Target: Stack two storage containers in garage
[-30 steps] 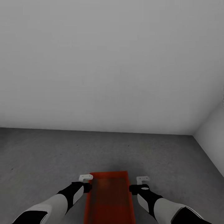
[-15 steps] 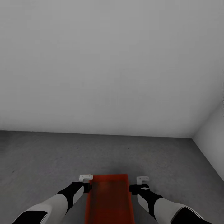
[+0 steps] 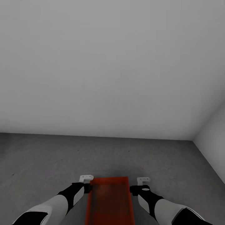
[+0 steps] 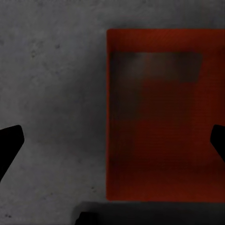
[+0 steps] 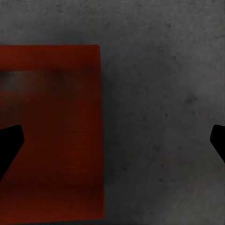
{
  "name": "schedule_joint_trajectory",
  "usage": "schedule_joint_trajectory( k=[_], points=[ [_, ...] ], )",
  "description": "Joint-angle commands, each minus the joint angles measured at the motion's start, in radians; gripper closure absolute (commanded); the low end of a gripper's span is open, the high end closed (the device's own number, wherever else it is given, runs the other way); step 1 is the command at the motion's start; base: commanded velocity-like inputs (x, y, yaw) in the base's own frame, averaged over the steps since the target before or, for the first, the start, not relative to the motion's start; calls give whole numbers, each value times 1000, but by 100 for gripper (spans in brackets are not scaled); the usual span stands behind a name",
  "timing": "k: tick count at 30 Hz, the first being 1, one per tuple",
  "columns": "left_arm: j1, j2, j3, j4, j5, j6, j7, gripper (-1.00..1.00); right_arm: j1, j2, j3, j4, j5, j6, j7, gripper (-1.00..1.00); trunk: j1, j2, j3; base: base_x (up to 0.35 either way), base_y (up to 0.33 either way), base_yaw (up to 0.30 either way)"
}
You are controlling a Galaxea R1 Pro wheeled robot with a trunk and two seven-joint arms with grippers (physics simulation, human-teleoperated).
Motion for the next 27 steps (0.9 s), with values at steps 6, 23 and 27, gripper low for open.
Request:
schedule_joint_trajectory(
  k=[6, 23, 27],
  points=[
    [0, 1, -2, -2, 7, 5, 3, -100, 0, 0, 8, 0, -9, 0, -4, -100, 0, 0, 0, -7, 0, 0],
    [0, 4, -2, 5, 14, 12, -7, -100, 0, -3, 8, 1, -9, 0, -4, -100, 0, 0, 0, -303, 0, 0],
    [0, 6, -2, 13, 15, 7, -5, -100, 0, -3, 8, 2, -9, 0, -3, -100, 0, 0, 0, -239, 0, 0]
  ],
)
